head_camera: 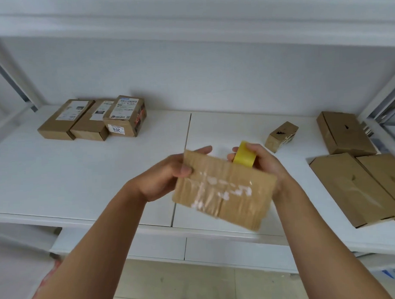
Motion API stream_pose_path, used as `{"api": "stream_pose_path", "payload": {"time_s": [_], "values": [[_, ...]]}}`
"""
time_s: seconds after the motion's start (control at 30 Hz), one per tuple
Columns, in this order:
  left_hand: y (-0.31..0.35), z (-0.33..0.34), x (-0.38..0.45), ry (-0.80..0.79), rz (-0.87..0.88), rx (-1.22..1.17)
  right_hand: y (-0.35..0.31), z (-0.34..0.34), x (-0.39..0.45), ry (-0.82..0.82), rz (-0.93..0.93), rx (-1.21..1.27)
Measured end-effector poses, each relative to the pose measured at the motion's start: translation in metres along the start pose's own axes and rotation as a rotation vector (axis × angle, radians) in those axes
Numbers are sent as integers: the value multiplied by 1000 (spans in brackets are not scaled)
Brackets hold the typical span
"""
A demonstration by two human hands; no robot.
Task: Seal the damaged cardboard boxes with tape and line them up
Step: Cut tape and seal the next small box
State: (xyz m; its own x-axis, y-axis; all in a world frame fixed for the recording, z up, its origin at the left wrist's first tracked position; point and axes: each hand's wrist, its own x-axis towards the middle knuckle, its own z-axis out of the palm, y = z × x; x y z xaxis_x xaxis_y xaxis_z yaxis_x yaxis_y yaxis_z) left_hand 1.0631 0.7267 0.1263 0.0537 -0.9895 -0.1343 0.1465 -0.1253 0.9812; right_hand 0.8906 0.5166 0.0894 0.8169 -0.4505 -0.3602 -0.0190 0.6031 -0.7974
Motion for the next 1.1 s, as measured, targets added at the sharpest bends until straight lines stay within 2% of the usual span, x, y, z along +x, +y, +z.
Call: {"api": "stream_pose_path", "payload": {"time_s": [0.1,0.27,0.47,0.57,0.7,0.83,0.9,1.03,1.1], "values": [[-3,7,-2,4,0,309,-13,12,9,57,-48,-97],[-8,1,-4,4,-68,424,-24,26,10,45,-70,-61],[-32,-10,-2,95,-156,509,-47,41,5,82,-138,148],[-48,-12,0,177,-122,509,-53,47,1,47,-127,116],[-53,-5,8,321,17,472,-57,59,-7,11,-130,46],[-55,-6,16,421,135,568,-58,70,-20,14,-161,-51],[-59,-10,18,518,164,588,-60,74,-31,-37,-147,-84],[-60,-26,16,800,204,379,-58,81,-51,-173,-106,-199],[-57,-31,15,834,256,323,-54,82,-55,-188,-112,-250]]}}
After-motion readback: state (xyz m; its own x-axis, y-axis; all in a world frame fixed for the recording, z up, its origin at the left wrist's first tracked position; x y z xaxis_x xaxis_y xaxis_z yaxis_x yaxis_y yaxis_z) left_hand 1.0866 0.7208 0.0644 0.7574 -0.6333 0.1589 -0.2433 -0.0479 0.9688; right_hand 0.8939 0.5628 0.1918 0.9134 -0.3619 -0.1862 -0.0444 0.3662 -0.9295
